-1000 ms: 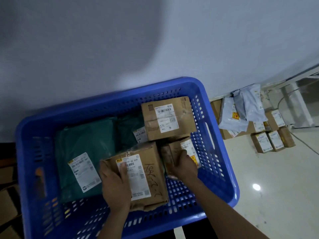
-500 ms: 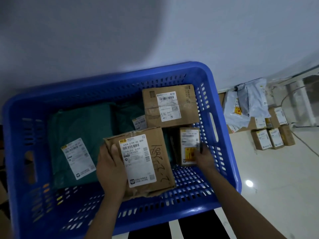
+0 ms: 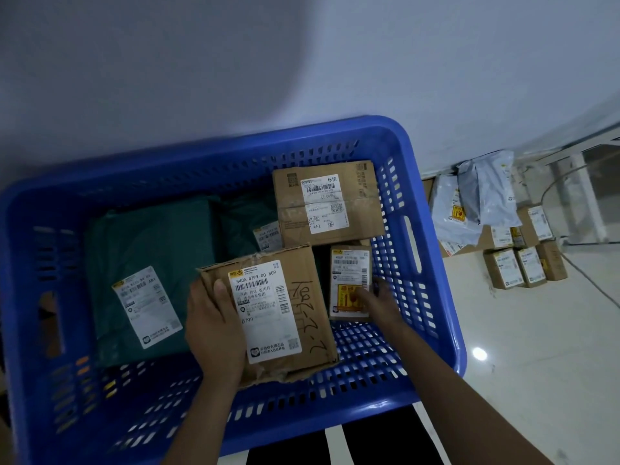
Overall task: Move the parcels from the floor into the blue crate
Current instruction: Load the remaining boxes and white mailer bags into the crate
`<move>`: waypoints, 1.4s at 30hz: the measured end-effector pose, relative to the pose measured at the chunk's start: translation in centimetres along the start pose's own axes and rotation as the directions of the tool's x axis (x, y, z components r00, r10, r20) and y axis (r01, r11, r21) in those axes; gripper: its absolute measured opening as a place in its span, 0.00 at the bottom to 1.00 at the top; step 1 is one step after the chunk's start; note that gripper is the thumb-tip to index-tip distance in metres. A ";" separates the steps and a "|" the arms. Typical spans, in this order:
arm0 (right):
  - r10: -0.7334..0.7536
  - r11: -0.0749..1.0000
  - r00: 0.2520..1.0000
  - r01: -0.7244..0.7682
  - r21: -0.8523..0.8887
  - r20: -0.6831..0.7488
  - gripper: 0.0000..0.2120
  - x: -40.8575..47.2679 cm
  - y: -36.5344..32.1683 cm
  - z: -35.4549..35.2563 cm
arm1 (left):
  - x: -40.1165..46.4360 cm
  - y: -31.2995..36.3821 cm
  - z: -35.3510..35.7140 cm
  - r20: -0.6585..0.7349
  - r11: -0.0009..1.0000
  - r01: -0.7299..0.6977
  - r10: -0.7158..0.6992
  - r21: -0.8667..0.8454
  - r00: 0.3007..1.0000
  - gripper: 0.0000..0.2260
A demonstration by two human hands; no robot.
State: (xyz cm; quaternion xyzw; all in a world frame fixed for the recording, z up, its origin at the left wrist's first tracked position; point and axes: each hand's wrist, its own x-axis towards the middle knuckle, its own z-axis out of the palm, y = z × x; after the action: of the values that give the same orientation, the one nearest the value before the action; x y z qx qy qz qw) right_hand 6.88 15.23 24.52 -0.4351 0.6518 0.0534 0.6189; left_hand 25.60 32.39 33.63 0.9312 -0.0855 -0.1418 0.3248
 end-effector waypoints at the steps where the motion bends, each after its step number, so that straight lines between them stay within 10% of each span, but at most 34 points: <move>1: -0.002 1.000 1.000 0.002 -0.009 0.005 0.27 -0.1 0.1 0.0 | 0.0 -0.1 0.0 0.001 1.000 0.002 -0.002 0.000 1.000 0.16; 12: -0.106 0.958 0.954 0.174 -0.228 0.281 0.31 -0.6 -0.3 -2.2 | 0.1 0.1 -0.1 0.012 1.000 0.013 -0.013 0.027 1.000 0.21; 20: -0.084 0.933 0.964 0.165 -0.320 0.250 0.30 -1.1 -0.5 -2.0 | 0.2 0.3 -0.5 0.072 1.000 0.017 -0.018 0.005 0.997 0.18; 28: -0.100 0.855 0.989 0.142 -0.499 0.109 0.36 -2.5 -2.1 -2.5 | 0.3 1.3 -2.6 0.315 0.906 0.321 -0.230 -0.277 0.921 0.17; 35: -0.386 0.907 0.847 0.421 -0.018 0.366 0.26 -11.6 -6.7 3.8 | -0.5 0.0 -3.2 0.475 0.870 0.399 -0.231 -0.289 0.849 0.16; 42: -0.503 0.856 0.846 0.516 -0.030 0.175 0.26 -12.2 -4.7 8.6 | 0.7 0.4 -3.2 0.386 0.930 0.300 -0.202 -0.214 0.900 0.20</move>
State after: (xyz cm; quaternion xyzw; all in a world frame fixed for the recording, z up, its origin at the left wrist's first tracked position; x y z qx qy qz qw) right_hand 14.60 23.65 35.14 -0.6098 0.4584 -0.0531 0.6444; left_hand 27.27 33.81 36.13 0.8403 -0.0014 -0.3600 0.4054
